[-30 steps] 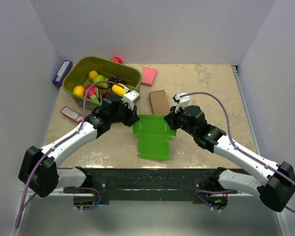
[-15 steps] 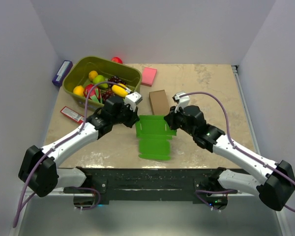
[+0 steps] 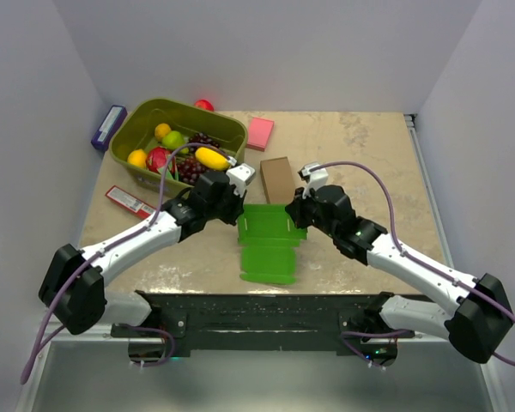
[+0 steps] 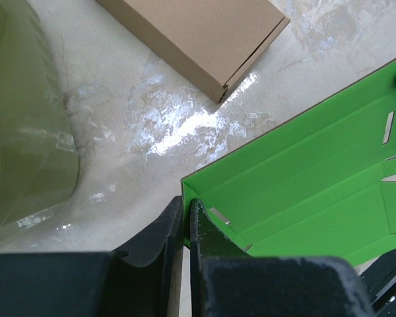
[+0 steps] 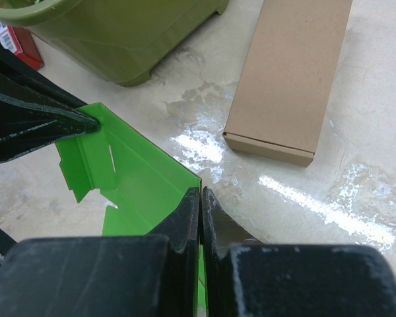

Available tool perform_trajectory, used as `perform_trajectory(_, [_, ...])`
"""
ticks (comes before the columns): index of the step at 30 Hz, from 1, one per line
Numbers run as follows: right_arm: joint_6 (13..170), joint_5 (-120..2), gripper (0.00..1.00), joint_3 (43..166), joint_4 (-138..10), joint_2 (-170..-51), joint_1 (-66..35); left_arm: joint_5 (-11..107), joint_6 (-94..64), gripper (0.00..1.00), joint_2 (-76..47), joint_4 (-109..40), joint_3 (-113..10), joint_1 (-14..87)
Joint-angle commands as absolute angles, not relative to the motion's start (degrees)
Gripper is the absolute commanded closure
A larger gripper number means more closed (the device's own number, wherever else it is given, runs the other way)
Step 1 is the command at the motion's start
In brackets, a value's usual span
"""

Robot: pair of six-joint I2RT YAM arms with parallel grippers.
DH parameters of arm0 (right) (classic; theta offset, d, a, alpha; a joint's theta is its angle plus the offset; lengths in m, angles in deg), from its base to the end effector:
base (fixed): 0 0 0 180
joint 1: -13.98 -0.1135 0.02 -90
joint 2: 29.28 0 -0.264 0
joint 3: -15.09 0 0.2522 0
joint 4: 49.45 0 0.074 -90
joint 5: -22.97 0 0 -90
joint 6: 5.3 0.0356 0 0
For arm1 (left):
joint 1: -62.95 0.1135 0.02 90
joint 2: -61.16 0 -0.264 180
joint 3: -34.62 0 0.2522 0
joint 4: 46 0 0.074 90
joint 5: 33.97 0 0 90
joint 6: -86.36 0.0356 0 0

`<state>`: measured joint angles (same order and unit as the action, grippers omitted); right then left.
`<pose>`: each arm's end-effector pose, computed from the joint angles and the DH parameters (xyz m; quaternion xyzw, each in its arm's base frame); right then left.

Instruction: Fold the paper box

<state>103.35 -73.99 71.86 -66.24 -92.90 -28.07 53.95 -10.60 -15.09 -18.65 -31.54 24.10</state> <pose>0.1910 0.1664 0.2761 -0.1369 0.8248 0.2322 0.4971 0.2270 -0.1845 0.2591 0.2540 0.8598 -0.1873 0.4014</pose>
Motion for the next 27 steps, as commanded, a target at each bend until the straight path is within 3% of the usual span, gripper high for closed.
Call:
perform_trajectory(1, [104.12,-74.32,1.0,71.04,-63.47,-92.3,-28.21,55.95,-11.64,0.89,-15.83,-18.09,-33.89,23.31])
perform_trajectory(8, [104.73,-74.85,1.0,70.78,-63.47,-92.12,-28.21,55.59,-13.3,0.9,-16.71,-20.2,-34.15,21.56])
perform_trajectory(19, [106.75,-80.9,1.0,70.87,-65.22,-92.21,-28.21,68.94,-17.79,0.92,-21.99,-21.42,-36.53,14.7])
perform_trajectory(21, [108.16,-84.24,0.91,71.04,-66.63,-91.86,-28.21,69.91,-17.18,0.92,-21.81,-22.3,-36.01,14.61])
perform_trajectory(23, [109.21,-85.39,0.68,71.57,-69.35,-90.63,-28.3,71.06,-15.78,0.94,-21.02,-23.35,-34.34,14.61])
perform_trajectory(24, [109.74,-87.31,0.51,71.74,-70.41,-90.19,-28.21,70.89,-15.07,0.94,-20.58,-25.45,-33.46,14.61])
perform_trajectory(27, [114.21,-90.74,0.34,73.15,-75.59,-87.04,-28.21,69.84,-13.84,0.96,-18.74,-29.85,-29.77,14.61])
